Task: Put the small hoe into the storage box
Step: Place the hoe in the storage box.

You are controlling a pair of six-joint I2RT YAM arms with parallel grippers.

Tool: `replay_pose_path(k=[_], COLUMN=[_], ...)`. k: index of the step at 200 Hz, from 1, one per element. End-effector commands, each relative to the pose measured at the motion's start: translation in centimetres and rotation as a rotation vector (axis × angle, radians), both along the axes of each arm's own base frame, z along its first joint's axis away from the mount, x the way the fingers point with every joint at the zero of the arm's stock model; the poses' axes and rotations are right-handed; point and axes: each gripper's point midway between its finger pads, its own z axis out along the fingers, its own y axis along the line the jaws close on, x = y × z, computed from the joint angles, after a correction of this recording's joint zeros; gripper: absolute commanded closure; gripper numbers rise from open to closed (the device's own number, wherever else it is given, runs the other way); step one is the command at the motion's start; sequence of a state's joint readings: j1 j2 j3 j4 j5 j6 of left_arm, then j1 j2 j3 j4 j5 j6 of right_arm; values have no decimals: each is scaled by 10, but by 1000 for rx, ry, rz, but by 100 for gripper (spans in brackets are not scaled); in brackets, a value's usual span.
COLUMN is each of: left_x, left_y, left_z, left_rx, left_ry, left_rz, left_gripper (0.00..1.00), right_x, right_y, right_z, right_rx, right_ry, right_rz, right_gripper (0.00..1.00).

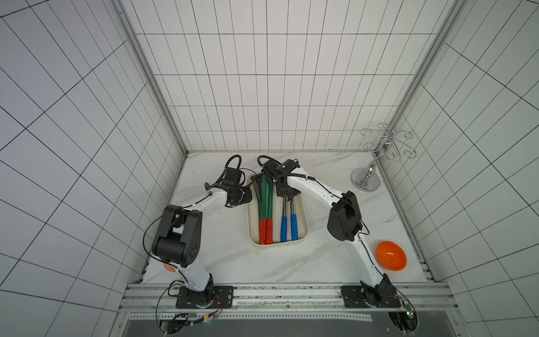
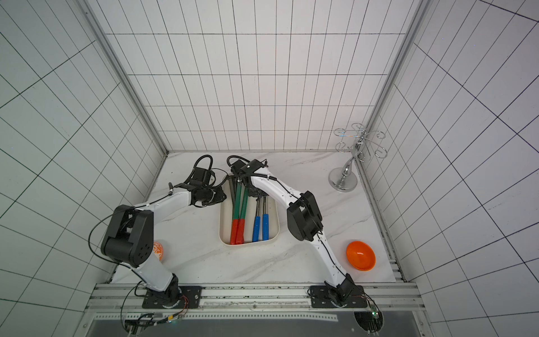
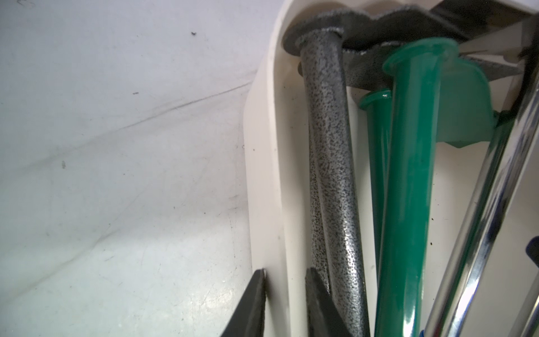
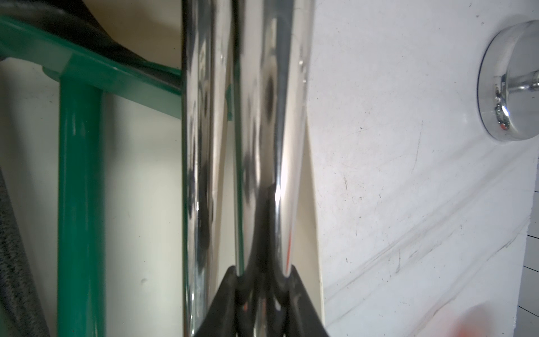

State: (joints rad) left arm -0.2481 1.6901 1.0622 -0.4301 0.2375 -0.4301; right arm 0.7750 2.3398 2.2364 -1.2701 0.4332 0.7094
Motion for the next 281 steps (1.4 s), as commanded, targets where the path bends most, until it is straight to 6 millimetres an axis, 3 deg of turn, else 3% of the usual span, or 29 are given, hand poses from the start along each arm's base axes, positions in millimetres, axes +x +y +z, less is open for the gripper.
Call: replay_pose_path(k=[1,80,138,180,220,281], left_x=[11,11,12,12,11,11], left_y=[-8,-7,-7,-7,-7,-6], left_z=[11,9,9,9,11,10], left_rx=[-22,-15,-10,-10,-8,-7], left_ry=[-41,-39,-35,-37,-40,-39], left_rz=[-14,-13,-15,-16,-16,-14], left_gripper=[73,73,74,74,74,74], right_x=[14,11,12,5,2,9], right_y=[19,47,37,30,38,45], right_z=[9,24,70,48,34,81], right_rx=[38,100,120,95,106,152], right_ry=[-45,-73,-177,-118,-88,-238], right_rz=[38,131,126,133,153,165], right_gripper=[100,100,100,100,100,100])
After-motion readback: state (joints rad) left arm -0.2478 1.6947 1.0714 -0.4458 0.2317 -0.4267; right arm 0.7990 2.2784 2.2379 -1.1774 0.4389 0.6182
